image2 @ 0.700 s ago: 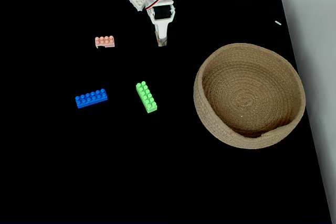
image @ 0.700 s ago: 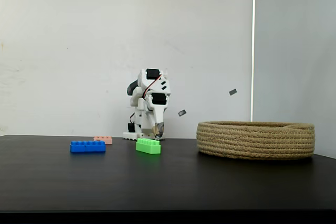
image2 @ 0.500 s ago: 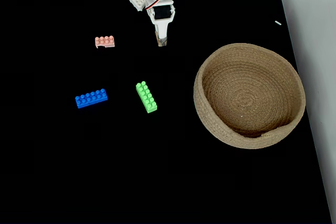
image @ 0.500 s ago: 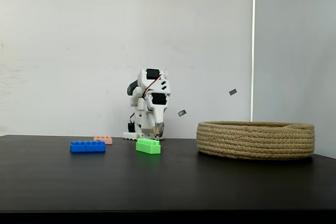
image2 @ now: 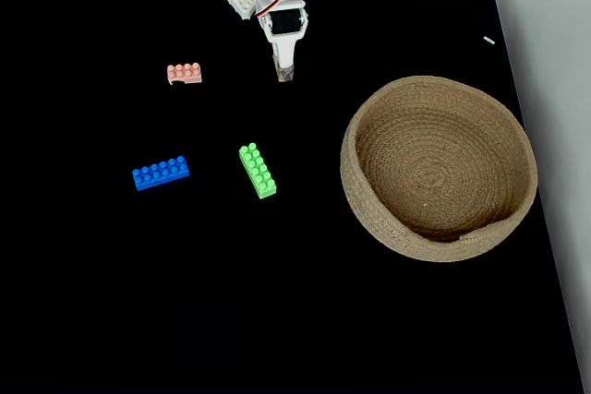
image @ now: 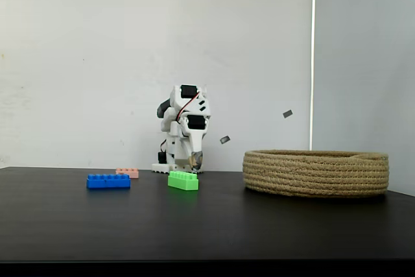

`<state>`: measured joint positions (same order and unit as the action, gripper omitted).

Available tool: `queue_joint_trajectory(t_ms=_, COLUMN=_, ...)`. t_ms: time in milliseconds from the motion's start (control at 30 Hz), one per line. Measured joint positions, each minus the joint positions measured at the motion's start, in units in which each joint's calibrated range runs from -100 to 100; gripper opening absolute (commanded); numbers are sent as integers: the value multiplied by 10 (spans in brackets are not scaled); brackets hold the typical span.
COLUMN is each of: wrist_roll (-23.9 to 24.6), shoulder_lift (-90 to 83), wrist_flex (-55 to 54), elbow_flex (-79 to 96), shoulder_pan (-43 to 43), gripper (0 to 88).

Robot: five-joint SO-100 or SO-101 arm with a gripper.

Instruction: Place the lego blocks in the tray

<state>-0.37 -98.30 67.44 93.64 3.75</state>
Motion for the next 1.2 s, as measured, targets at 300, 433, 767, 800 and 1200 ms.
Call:
queue_joint_trajectory(t_ms=300, wrist_roll=0, shoulder_lift=0, wrist_flex=0, elbow_flex=0, shoulder_pan=0, gripper=4)
queue_joint_trajectory(t_ms=433, wrist_roll=0, shoulder_lift=0, wrist_flex=0, elbow_flex=0, shoulder_pan=0, gripper=4)
queue_joint_trajectory(t_ms=767, wrist_roll=-1, shoulder_lift=0, wrist_flex=0, elbow_flex=0, shoulder_pan=0, gripper=4)
queue_joint_trajectory(t_ms=800, wrist_roll=-2, shoulder_lift=0, wrist_flex=0, elbow_flex=0, shoulder_pan=0, gripper=10)
queue_joint_trajectory(t_ms=1200, wrist_roll=24, shoulder_lift=122, wrist_flex=-102, elbow_flex=-21, shoulder_pan=-15, gripper=80)
